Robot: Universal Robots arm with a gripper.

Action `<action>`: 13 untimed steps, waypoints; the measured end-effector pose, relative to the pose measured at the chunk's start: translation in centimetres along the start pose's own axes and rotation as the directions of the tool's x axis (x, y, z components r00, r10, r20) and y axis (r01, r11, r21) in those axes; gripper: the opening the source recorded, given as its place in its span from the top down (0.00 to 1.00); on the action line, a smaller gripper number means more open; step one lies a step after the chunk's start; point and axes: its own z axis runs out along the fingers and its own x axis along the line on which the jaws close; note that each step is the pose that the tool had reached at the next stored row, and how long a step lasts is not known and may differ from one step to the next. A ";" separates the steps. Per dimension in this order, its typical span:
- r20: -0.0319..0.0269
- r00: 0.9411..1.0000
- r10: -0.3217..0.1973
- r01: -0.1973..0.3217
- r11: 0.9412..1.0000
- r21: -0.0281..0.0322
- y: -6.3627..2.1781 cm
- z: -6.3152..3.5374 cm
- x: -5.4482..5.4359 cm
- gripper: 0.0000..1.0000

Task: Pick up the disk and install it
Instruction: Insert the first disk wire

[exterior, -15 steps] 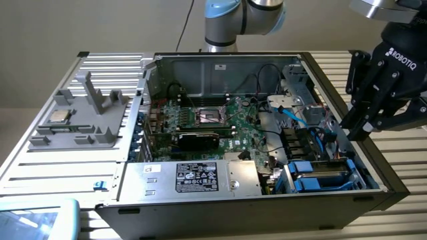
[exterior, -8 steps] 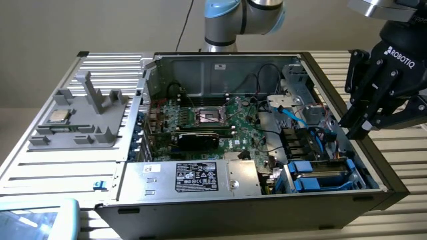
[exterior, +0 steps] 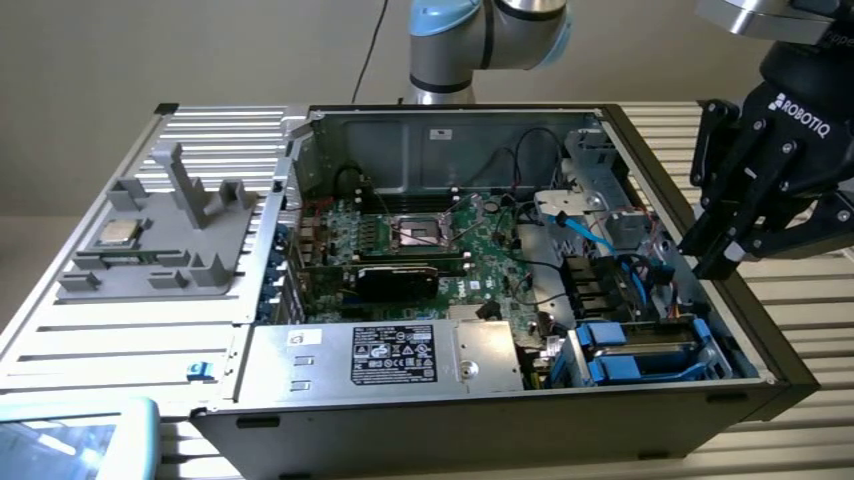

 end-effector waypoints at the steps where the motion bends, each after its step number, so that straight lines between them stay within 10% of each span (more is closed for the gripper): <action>1: 0.000 1.000 0.000 0.000 1.000 0.000 0.00 0.00 0.0 0.71; 6: -0.007 1.000 0.001 -0.001 1.000 0.001 0.29 0.07 -0.8 0.71; 13: -0.031 1.000 0.004 -0.003 1.000 0.002 1.34 0.72 -2.4 0.71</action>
